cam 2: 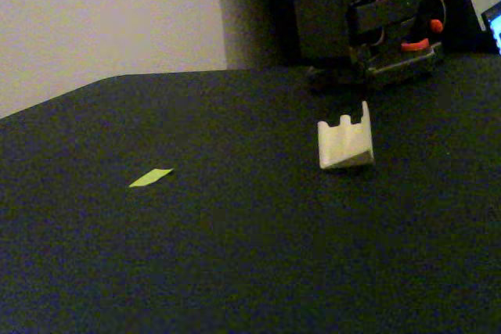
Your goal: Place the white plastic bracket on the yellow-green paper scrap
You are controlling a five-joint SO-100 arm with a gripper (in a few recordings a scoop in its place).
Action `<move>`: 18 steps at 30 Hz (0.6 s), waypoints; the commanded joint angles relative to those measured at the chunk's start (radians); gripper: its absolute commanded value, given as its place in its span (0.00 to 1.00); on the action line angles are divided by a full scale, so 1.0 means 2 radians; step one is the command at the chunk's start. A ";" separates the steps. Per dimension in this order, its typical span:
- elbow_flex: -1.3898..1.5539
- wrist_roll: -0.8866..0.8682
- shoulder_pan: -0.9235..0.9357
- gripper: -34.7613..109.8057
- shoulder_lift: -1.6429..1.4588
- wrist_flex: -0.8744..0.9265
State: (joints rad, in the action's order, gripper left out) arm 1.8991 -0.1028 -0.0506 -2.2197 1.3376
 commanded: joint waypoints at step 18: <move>-0.311 -0.140 -0.075 0.25 0.216 0.202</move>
State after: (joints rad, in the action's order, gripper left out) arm 1.3223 -0.3359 -0.1549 -1.7702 1.6997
